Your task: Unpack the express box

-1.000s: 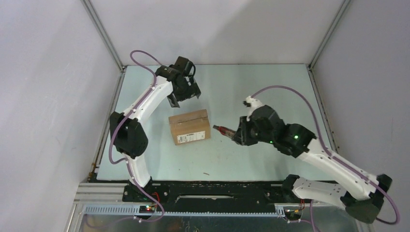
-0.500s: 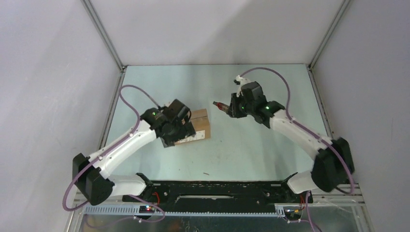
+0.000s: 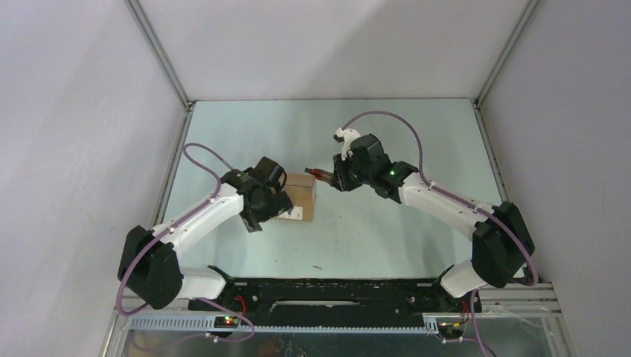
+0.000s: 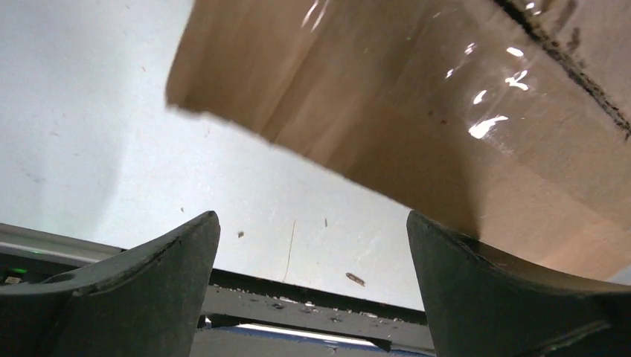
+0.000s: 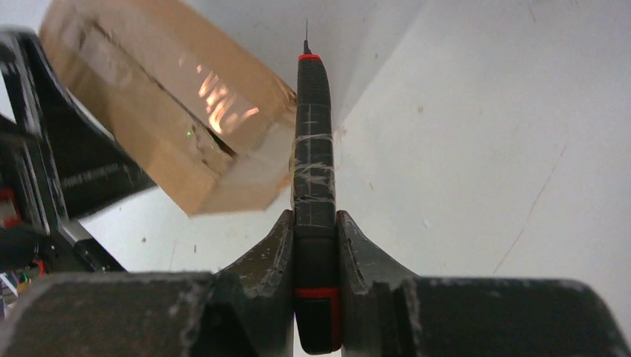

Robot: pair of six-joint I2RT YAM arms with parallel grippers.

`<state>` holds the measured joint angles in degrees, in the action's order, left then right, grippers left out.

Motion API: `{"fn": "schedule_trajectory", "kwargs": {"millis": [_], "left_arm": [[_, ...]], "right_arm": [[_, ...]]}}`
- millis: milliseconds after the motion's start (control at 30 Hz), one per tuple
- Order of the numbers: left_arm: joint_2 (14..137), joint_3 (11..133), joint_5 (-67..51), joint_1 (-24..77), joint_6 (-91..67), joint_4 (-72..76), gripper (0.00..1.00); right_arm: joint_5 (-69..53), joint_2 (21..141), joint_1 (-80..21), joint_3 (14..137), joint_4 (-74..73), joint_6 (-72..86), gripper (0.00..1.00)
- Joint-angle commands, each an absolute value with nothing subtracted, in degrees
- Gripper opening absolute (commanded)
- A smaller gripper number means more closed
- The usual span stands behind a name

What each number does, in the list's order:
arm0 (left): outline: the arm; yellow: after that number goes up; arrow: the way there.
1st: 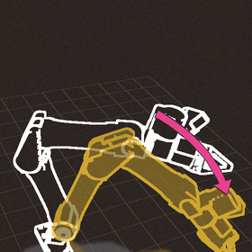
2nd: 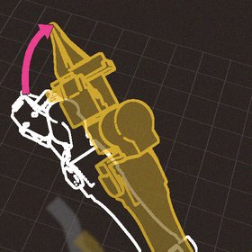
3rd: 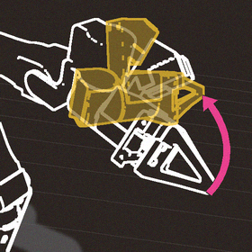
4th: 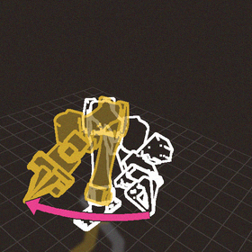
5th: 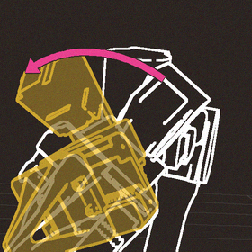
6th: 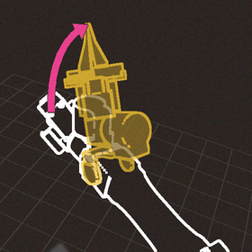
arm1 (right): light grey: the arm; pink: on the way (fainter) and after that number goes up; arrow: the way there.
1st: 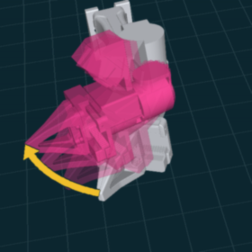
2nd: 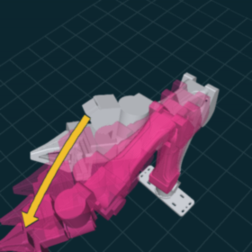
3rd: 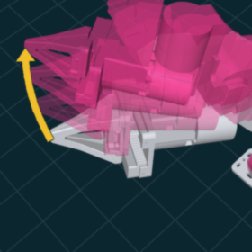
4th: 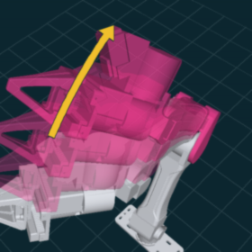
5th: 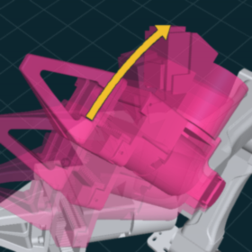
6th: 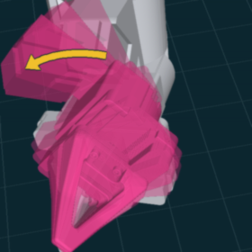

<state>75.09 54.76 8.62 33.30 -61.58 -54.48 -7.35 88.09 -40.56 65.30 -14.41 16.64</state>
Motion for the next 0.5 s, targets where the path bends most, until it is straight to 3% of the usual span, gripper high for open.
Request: {"fn": "schedule_trajectory", "kwargs": {"millis": [0, 467], "left_arm": [[74.11, 54.54, 9.66, 30.11, -58.16, -52.59, 1.0], [65.71, 54.92, 13.08, 28.92, -61.9, -60.96, 1.0]], "right_arm": [[-7.25, 81.76, -41.31, 61.4, -12.9, 18.97, 0.0], [-8.75, 76.25, -42.04, 55.74, -12.41, 24.01, 0.0]]}}
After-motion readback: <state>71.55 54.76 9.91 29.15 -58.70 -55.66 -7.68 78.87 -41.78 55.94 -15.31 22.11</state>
